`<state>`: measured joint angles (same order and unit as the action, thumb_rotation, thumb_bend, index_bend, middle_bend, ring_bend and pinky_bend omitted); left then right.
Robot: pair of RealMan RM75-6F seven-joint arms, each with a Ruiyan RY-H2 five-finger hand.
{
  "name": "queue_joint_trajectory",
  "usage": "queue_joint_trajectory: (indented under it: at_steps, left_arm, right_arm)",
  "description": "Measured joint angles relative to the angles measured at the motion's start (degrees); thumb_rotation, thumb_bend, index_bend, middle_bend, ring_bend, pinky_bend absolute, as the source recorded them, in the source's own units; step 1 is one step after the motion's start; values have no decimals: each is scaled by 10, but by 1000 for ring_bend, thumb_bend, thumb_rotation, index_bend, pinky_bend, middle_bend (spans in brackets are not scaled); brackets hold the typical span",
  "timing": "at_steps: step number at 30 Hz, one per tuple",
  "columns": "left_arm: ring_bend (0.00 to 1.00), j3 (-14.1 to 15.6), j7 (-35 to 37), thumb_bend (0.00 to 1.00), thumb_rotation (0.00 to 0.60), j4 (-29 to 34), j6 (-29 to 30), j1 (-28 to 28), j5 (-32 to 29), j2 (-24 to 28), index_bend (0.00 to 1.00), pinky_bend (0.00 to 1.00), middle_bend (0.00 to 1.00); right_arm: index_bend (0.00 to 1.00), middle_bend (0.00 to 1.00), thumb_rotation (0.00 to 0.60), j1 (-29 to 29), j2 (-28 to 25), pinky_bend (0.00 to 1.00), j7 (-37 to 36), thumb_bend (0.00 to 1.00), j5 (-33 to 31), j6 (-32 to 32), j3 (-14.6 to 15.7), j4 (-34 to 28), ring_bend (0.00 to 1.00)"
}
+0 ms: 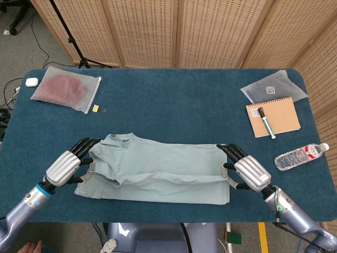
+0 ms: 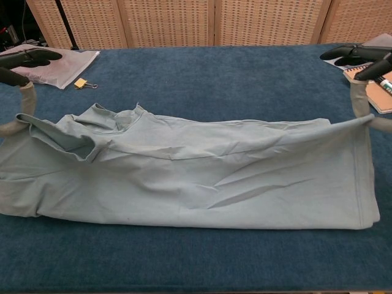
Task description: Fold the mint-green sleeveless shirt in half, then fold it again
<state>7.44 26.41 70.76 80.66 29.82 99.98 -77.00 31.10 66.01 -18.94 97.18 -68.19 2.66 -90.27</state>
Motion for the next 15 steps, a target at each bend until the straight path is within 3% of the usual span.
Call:
queue_joint_trajectory:
  at_steps: [10,15]
  left_arm:
    - [0,-52,-31,544,600,17,-124,56,-71,0,770,0,0]
    - [0,-67,-20,545,600,-2,-151,69,-91,-14,770,0,0]
  right_arm:
    - [674,0,600,47,47,1,-18,470,-66,88,-39,69,0]
    - [674,0,600,66,69,1,-29,479,-90,126,-53,110,0]
